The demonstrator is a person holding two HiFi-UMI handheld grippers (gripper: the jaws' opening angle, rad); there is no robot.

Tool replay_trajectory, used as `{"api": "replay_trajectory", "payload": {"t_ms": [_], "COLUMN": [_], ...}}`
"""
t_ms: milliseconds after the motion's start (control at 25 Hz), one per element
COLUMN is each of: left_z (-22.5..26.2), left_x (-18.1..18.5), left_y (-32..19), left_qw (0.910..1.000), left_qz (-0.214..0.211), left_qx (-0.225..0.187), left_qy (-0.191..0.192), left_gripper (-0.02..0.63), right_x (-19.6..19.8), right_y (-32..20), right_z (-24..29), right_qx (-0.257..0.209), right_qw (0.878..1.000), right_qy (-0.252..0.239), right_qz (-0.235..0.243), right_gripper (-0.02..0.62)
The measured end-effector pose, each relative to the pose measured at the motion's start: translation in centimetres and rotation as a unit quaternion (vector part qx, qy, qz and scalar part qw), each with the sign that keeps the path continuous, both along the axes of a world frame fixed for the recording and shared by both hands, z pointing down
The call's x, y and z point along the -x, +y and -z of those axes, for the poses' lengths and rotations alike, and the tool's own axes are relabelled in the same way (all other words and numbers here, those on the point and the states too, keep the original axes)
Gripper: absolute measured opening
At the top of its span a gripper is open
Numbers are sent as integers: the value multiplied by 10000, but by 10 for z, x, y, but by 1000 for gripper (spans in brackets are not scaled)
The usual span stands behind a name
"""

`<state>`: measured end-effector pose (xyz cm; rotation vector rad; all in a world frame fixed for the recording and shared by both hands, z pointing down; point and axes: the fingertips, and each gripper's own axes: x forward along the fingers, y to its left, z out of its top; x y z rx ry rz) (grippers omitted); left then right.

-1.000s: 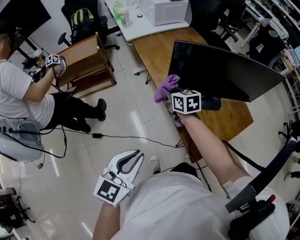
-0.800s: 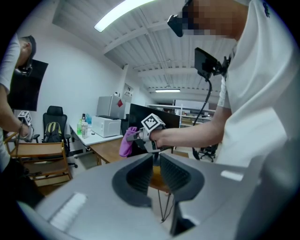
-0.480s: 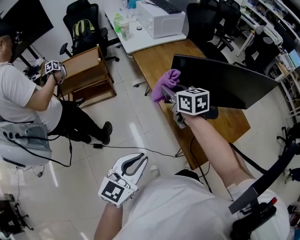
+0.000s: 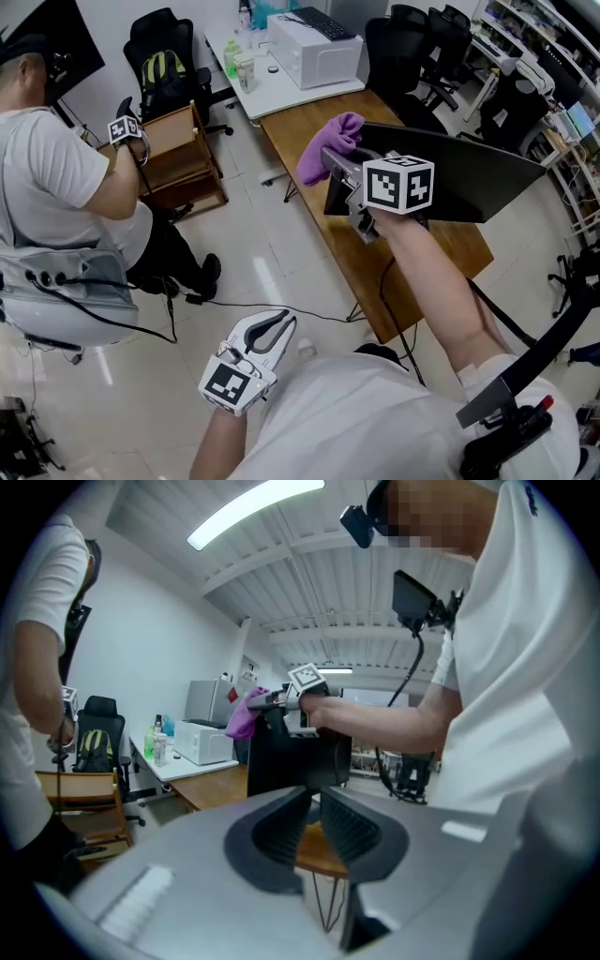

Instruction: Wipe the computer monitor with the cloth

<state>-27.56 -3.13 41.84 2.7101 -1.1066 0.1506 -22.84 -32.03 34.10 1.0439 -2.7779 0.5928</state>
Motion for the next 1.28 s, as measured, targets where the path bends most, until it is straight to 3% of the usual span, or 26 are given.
{"api": "replay_trajectory", "payload": {"t_ms": [240,400,560,720,1000,1280], "left_z": [1,-6,-10,-7,26,38], "left_x": [4,-4,-34,-62,-168,-255], "left_y": [-2,-5,-12,-25,-16,15], "left_qw": [9998,9991,9960,9939,9826,9773], "left_qz": [-169,-415,-898,-1087,-1817,-2070], "left_qx": [30,79,1,-149,-295,-387], "left_qy": [41,67,-26,-137,-243,-238], "left_gripper": [71,71,71,71,71,71], "right_x": [-8,-42,-115,-182,-348,-440], "right_y": [12,44,84,112,217,291], "right_z": [27,21,-4,-25,-13,-21], "right_qx": [-215,-424,-514,-622,-844,-870], "right_qw": [9994,9988,9965,9921,9702,9615], "right_qy": [-287,-199,27,173,507,605], "right_qz": [-8,-166,-665,-1076,-2215,-2535], "right_gripper": [57,57,57,57,57,57]}}
